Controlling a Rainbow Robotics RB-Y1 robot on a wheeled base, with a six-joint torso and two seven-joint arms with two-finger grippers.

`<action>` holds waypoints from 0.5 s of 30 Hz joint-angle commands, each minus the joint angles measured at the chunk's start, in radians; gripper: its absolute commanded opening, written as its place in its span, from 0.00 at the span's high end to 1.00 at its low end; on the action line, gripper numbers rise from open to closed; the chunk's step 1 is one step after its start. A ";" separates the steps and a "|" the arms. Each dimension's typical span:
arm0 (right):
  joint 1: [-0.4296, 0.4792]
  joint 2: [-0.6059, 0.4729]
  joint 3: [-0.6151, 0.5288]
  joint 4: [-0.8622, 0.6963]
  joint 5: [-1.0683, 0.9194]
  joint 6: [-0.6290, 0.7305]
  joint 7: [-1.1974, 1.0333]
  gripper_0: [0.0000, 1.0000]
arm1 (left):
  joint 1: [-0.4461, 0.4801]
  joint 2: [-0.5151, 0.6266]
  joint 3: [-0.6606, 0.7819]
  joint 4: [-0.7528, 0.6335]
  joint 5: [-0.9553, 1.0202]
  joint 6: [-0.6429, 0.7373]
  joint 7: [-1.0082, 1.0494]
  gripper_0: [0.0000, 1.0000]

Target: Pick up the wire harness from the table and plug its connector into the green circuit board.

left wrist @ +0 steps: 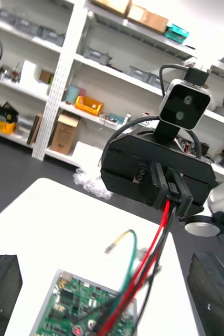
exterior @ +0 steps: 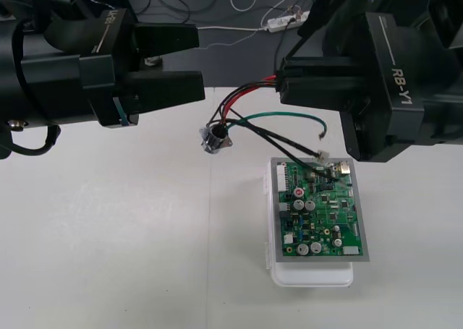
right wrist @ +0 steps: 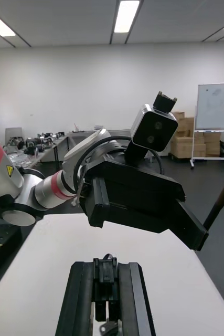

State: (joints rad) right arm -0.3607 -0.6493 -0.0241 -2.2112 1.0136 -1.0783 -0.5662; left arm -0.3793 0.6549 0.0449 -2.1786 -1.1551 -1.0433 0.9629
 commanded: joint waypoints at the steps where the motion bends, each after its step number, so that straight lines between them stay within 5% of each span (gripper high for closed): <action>1: 0.035 0.005 -0.046 -0.058 0.016 0.032 0.006 1.00 | -0.041 -0.035 -0.028 -0.030 0.032 0.055 -0.092 0.07; 15: 0.054 0.022 -0.046 -0.061 0.017 0.032 0.011 1.00 | -0.053 -0.095 -0.108 -0.036 0.054 0.055 -0.210 0.07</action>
State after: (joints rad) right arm -0.3175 -0.6411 -0.0355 -2.2417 1.0267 -1.0591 -0.5662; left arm -0.3922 0.5840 -0.0279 -2.1816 -1.1260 -1.0422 0.8466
